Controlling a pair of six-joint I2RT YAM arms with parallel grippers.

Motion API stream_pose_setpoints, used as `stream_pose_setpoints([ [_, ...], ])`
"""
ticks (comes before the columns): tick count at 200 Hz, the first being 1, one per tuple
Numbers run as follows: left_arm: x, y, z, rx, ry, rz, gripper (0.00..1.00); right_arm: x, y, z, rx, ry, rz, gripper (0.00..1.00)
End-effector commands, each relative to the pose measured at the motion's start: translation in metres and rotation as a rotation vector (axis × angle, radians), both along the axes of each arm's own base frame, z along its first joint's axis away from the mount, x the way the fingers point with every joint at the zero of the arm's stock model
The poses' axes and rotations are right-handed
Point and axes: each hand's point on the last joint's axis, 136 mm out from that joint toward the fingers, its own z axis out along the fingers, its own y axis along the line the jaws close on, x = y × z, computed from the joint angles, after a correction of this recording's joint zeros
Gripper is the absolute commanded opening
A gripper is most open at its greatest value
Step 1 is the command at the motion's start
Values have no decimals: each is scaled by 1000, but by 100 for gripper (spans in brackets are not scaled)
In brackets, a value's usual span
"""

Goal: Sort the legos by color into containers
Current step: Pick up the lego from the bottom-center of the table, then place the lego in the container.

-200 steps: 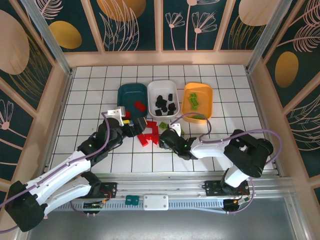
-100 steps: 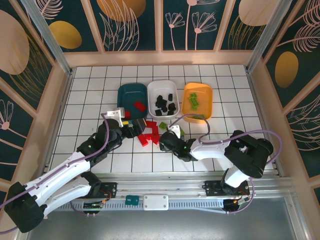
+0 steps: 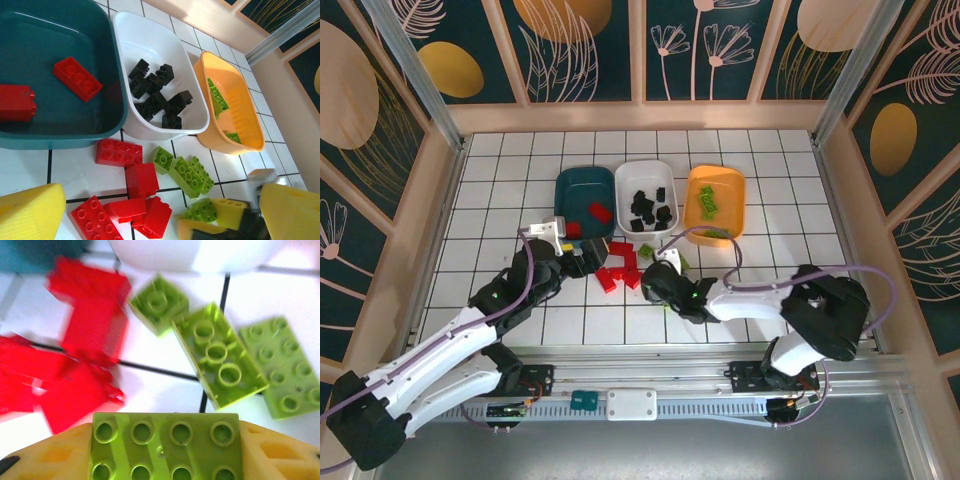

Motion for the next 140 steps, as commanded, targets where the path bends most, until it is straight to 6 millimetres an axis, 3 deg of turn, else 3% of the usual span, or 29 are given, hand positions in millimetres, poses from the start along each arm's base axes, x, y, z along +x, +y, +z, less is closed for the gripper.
stream_pose_setpoints([
  [1,-4,8,-10,30,9,13,98,13,-10,52,76,-113,-19,46],
  [15,-6,9,-16,33,21,11,99,28,-28,73,121,-133,-59,46],
  [44,-10,9,-28,39,47,4,98,71,-75,88,138,-145,-177,46],
  [80,-15,9,-42,43,81,-6,99,127,-114,69,114,-83,-283,46],
  [110,-19,11,-57,62,113,-14,97,161,-120,45,72,-21,-308,49],
  [120,-20,10,-63,71,130,-19,96,169,-120,39,63,-4,-313,55],
  [140,-22,9,-79,99,167,-30,95,181,-120,38,56,3,-323,79],
])
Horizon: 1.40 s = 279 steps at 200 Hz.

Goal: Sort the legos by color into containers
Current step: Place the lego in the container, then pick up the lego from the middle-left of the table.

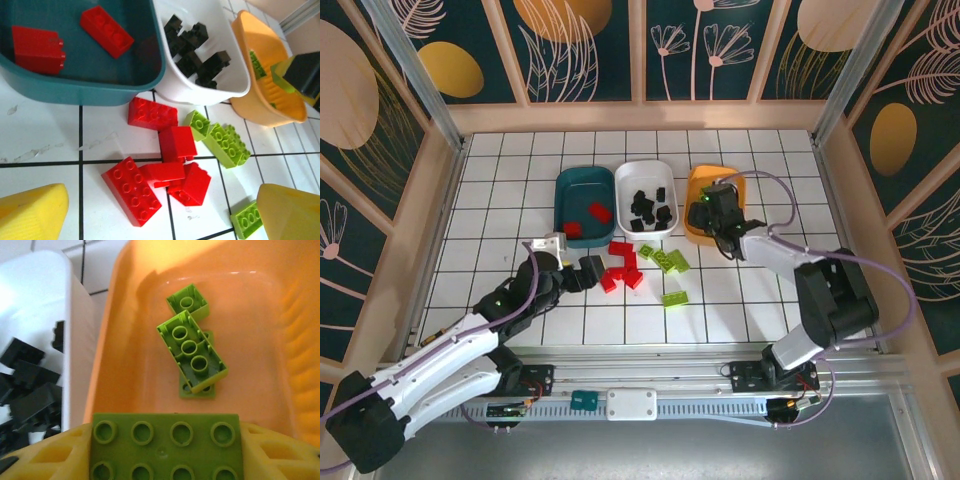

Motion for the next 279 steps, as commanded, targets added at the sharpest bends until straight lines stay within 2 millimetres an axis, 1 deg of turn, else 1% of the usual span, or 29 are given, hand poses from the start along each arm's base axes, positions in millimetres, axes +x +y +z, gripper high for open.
stream_pose_setpoints([
  [1,-6,-1,-21,21,63,-17,95,15,8,10,5,-11,32,80],
  [11,-6,-3,-27,31,74,-27,93,17,11,16,16,-20,38,83],
  [28,-5,-5,-36,61,92,-42,88,15,16,33,49,-59,52,84],
  [39,-5,-7,-44,82,108,-50,84,10,20,43,56,-84,63,84],
  [52,-5,-10,-52,111,119,-66,81,2,24,49,52,-103,75,84],
  [63,-5,-13,-58,148,125,-78,78,-5,27,50,48,-108,86,84],
  [78,-7,-18,-67,202,132,-93,76,-13,27,47,49,-103,89,84],
  [99,-9,-24,-78,256,143,-112,77,-23,26,43,65,-99,94,84],
  [116,-9,-25,-86,282,152,-113,77,-29,24,42,79,-101,93,84],
  [165,0,-47,-88,278,135,-153,82,-39,19,39,79,-102,90,84],
  [186,6,-53,-91,282,133,-153,82,-42,16,37,74,-103,88,84],
  [198,8,-53,-95,300,143,-145,79,-44,14,38,71,-105,86,84],
  [221,9,-48,-108,340,166,-123,69,-48,11,40,68,-110,85,84],
  [241,9,-34,-116,383,176,-74,66,-53,10,44,79,-119,89,84],
  [254,8,-25,-120,403,173,-49,64,-57,13,50,91,-135,100,84],
  [270,7,-19,-121,415,169,-30,55,-62,16,55,88,-149,107,84],
  [279,6,-16,-118,410,161,-20,50,-63,15,56,90,-152,104,84],
])
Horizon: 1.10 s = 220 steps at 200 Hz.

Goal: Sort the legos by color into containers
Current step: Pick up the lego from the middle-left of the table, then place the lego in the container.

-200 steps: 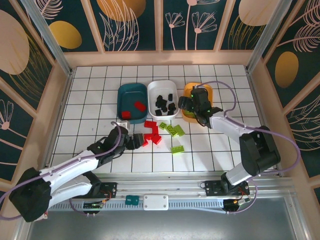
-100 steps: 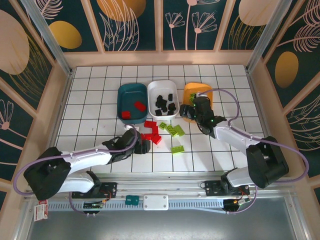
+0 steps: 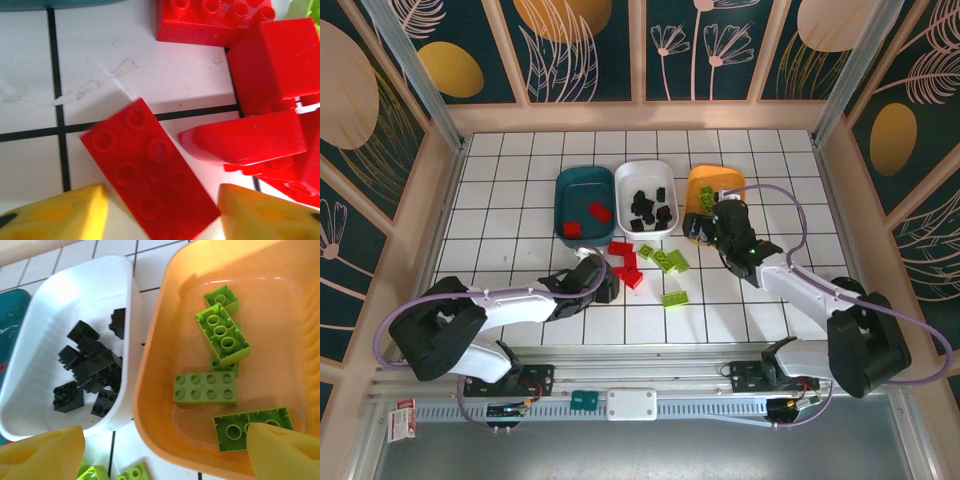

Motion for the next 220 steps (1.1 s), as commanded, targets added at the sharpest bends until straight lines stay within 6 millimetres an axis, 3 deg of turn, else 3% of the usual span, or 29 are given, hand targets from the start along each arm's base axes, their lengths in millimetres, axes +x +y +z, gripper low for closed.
stream_pose_setpoints([
  [1,0,15,1,27,-35,53,49,-6,0,9,13,-28,-11,84],
  [48,-5,28,30,-10,-84,83,24,-32,23,15,31,-44,54,84],
  [81,-3,35,88,-97,-185,114,22,-57,34,14,71,-47,100,84],
  [99,14,43,122,-112,-251,143,22,-73,45,8,95,-38,145,84],
  [122,49,47,142,-127,-274,171,20,-92,57,-4,107,-19,199,84],
  [160,114,34,148,-100,-261,187,17,-123,85,-16,118,13,343,84],
  [196,165,32,130,-66,-206,209,16,-140,101,-36,53,59,401,84],
  [220,186,38,113,-45,-159,233,23,-146,113,-47,-3,77,441,84],
])
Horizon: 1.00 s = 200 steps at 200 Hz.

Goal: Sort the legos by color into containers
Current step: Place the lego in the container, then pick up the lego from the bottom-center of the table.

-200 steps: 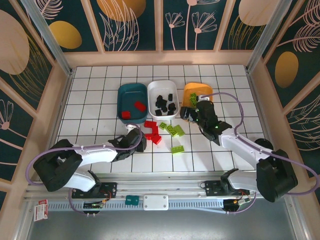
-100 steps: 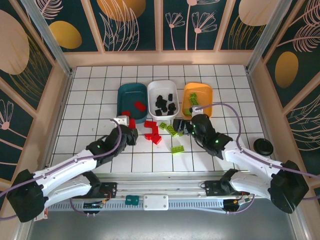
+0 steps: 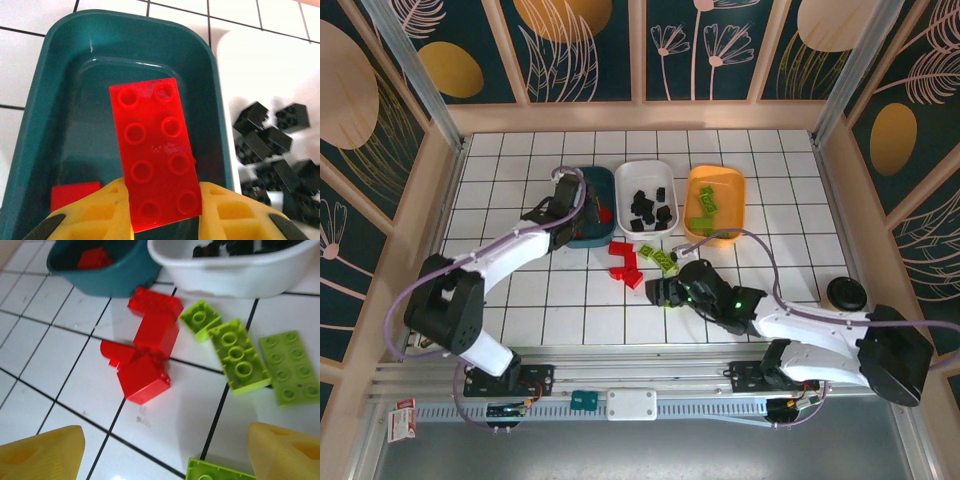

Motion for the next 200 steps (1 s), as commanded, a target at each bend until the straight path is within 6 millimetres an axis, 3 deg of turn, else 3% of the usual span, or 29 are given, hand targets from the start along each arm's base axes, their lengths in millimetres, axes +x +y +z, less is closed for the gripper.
stream_pose_setpoints([
  [1,19,1,-3,5,19,-15,23,-1,13,-2,-29,-12,20,84],
  [24,26,-2,0,-20,28,-26,46,0,28,-11,-83,-11,73,84],
  [52,15,-14,37,-126,-32,-82,72,7,48,-27,-166,-6,139,86],
  [95,-38,-16,87,-231,-131,-153,80,27,67,-52,-238,20,184,85],
  [99,-48,-14,78,-230,-115,-156,81,29,67,-54,-241,23,186,84],
  [129,-96,-2,75,-284,-129,-162,83,37,76,-65,-264,34,223,78],
  [173,-147,22,45,-380,-114,-113,86,42,87,-78,-292,31,282,69],
  [189,-159,30,32,-402,-108,-91,87,40,88,-81,-292,41,302,60],
  [200,-165,33,23,-415,-98,-81,87,37,87,-81,-292,48,312,48],
])
